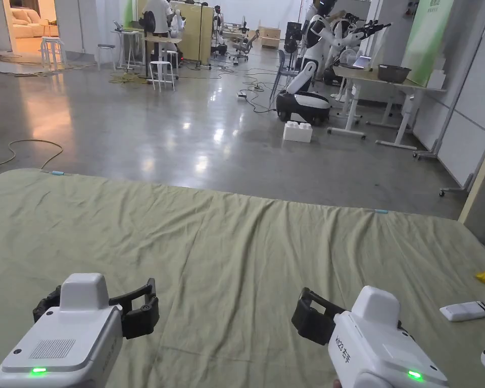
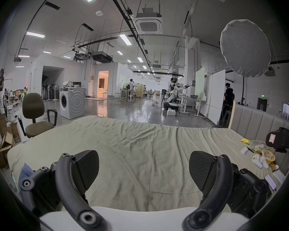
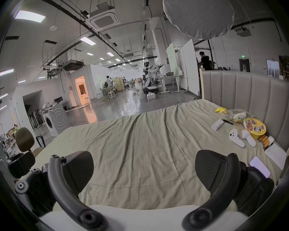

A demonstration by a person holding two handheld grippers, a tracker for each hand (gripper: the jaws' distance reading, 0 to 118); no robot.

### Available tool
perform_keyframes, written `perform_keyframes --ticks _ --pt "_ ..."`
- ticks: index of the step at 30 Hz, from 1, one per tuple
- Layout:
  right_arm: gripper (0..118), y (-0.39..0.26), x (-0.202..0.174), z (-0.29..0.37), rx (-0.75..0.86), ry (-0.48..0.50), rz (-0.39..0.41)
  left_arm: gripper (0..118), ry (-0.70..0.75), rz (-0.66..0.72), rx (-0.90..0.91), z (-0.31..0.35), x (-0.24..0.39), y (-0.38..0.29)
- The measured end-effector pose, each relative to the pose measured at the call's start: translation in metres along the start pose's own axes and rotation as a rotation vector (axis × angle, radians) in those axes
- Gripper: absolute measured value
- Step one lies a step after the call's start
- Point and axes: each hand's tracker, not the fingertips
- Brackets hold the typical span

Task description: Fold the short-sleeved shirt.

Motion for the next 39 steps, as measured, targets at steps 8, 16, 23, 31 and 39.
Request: perform_keyframes --ticks 8,16,23,31,39 --pt "118 0.004 0.001 -0.003 -0.054 -0.021 -0.027 109 -0.027 -0.015 -0.012 0.002 0.001 0.002" --pt "118 0.005 -0.004 -0.004 -0.058 -0.032 0.034 109 -0.039 -0.033 -0.022 0.003 0.001 0.001" --pt "118 0.004 -0.006 -0.009 -0.067 -0.047 0.063 109 -0.039 -0.034 -0.035 0.002 -0.001 -0.002" --pt "118 0.002 -0.001 -0.015 -0.054 -0.074 0.061 109 -0.040 -0.032 -0.033 -0.003 -0.006 -0.004" --pt "118 -0.005 0.002 -0.013 0.095 -0.041 0.164 109 -0.034 -0.033 -0.013 -0.010 -0.008 -0.005"
